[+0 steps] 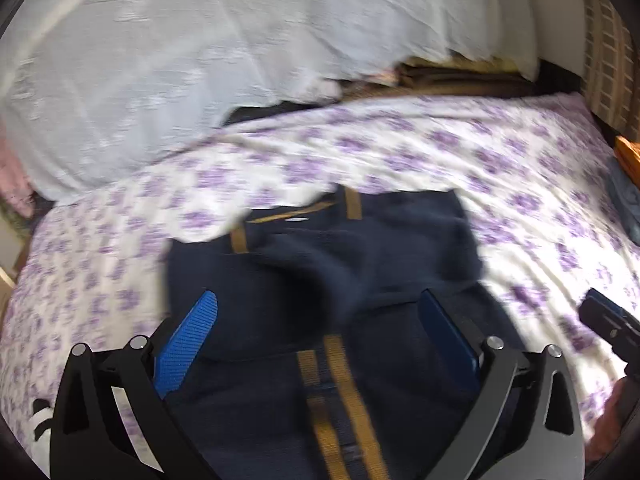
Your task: Fold small clothes
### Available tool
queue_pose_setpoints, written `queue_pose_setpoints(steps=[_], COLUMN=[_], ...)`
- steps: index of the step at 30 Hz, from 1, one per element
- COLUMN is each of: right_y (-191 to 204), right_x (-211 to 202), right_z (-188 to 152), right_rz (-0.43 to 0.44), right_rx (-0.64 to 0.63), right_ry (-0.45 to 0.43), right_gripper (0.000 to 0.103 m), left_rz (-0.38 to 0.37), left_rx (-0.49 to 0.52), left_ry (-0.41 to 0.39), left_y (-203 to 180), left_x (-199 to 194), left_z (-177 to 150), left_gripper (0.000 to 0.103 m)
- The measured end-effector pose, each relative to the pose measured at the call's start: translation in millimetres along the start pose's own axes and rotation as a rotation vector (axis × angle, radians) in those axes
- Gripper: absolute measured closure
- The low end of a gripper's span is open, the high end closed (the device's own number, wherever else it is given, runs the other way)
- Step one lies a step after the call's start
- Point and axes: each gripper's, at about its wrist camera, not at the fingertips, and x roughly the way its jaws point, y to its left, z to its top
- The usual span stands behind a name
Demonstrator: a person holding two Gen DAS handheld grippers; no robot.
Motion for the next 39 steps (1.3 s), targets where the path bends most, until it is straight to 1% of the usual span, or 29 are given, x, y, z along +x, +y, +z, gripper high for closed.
queue_pose_setpoints(steps=[3, 5, 6, 7, 9, 10, 12, 14, 16, 17, 18, 20, 21, 23, 24, 26, 27, 29, 30, 31, 32, 33, 35, 36, 37, 38, 39], right_y=[16.0, 34.8, 46.0, 57.1, 75.8, 82.5, 92.2, 97.3, 111.0, 123.2, 135.0, 166.1, 185.2, 209.5, 219.6, 230.8, 232.3, 232.3, 230.4, 227.1, 222.9, 212.3, 187.7, 166.2, 148.6, 122.8, 106.7], right_x=[3.3, 6.7, 9.0, 11.7, 17.0, 21.8, 37.4, 52.5, 66.4, 72.5, 77.9, 93.3, 105.1, 125.5, 138.5, 165.3, 176.2, 194.7, 203.2, 208.5, 209.2, 205.4, 188.0, 173.2, 162.0, 147.6, 139.8], right_z=[-6.2, -9.5, -11.1, -11.9, -11.1, -9.3, -1.7, 9.2, 22.5, 25.9, 26.5, 24.1, 20.9, 17.0, 14.5, 9.7, 6.7, 1.9, -0.2, -1.2, -1.4, 2.2, 10.7, 14.6, 15.5, 14.4, 12.6], right_rz=[0.018, 0.048, 0.063, 0.072, 0.082, 0.096, 0.128, 0.098, 0.085, 0.081, 0.069, 0.029, 0.001, -0.043, -0.078, -0.151, -0.174, -0.215, -0.244, -0.269, -0.281, -0.27, -0.213, -0.185, -0.173, -0.158, -0.133], right_rx=[-0.074, -0.143, -0.18, -0.22, -0.277, -0.286, -0.263, -0.227, -0.215, -0.24, -0.271, -0.362, -0.417, -0.481, -0.508, -0.548, -0.558, -0.577, -0.59, -0.598, -0.594, -0.55, -0.422, -0.323, -0.25, -0.15, -0.087], right_ry=[0.014, 0.029, 0.043, 0.056, 0.081, 0.101, 0.151, 0.176, 0.18, 0.183, 0.184, 0.181, 0.178, 0.184, 0.184, 0.197, 0.211, 0.242, 0.253, 0.255, 0.254, 0.254, 0.243, 0.24, 0.236, 0.238, 0.239], right_gripper=[0.027, 0.028, 0.028, 0.028, 0.028, 0.028, 0.028, 0.028, 0.028, 0.028, 0.028, 0.028, 0.028, 0.028, 0.028, 0.028, 0.029, 0.036, 0.048, 0.069, 0.079, 0.088, 0.088, 0.082, 0.063, 0.052, 0.052], left_rz=[0.093, 0.147, 0.155, 0.158, 0.15, 0.135, 0.128, 0.139, 0.158, 0.185, 0.218, 0.251, 0.252, 0.198, 0.153, 0.116, 0.113, 0.122, 0.133, 0.14, 0.147, 0.146, 0.136, 0.133, 0.135, 0.143, 0.154], left_rx=[-0.125, -0.22, -0.255, -0.316, -0.383, -0.42, -0.455, -0.467, -0.459, -0.447, -0.415, -0.354, -0.348, -0.4, -0.445, -0.496, -0.5, -0.484, -0.469, -0.457, -0.447, -0.444, -0.45, -0.454, -0.453, -0.448, -0.441], left_ry=[0.023, 0.048, 0.056, 0.077, 0.119, 0.143, 0.173, 0.209, 0.277, 0.286, 0.279, 0.269, 0.272, 0.288, 0.297, 0.299, 0.3, 0.307, 0.311, 0.313, 0.316, 0.317, 0.316, 0.315, 0.316, 0.317, 0.318], left_y=[52.6, 86.1, 97.8, 116.0, 135.6, 144.7, 150.7, 151.9, 149.2, 145.5, 140.5, 133.3, 132.4, 142.1, 151.2, 163.4, 164.0, 161.6, 158.8, 157.2, 155.3, 155.1, 157.2, 157.9, 158.0, 156.9, 155.1], left_x=[6.4, 16.2, 20.3, 30.7, 48.1, 61.7, 83.7, 103.3, 129.2, 133.7, 131.1, 130.6, 131.0, 130.7, 130.4, 130.2, 129.1, 131.0, 132.0, 133.3, 134.5, 135.6, 134.5, 133.9, 133.5, 133.6, 134.1], left_z=[-7.2, -10.8, -12.7, -15.4, -20.0, -23.2, -29.3, -38.4, -49.3, -49.5, -44.4, -39.3, -39.6, -42.0, -43.9, -47.0, -47.7, -46.3, -45.6, -44.9, -44.2, -43.7, -44.5, -45.2, -45.4, -45.3, -45.1], left_gripper=[0.005, 0.005, 0.005, 0.005, 0.005, 0.005, 0.005, 0.005, 0.004, 0.004, 0.004, 0.004, 0.004, 0.004, 0.004, 0.004, 0.004, 0.004, 0.004, 0.004, 0.004, 0.004, 0.004, 0.004, 0.004, 0.004, 0.004])
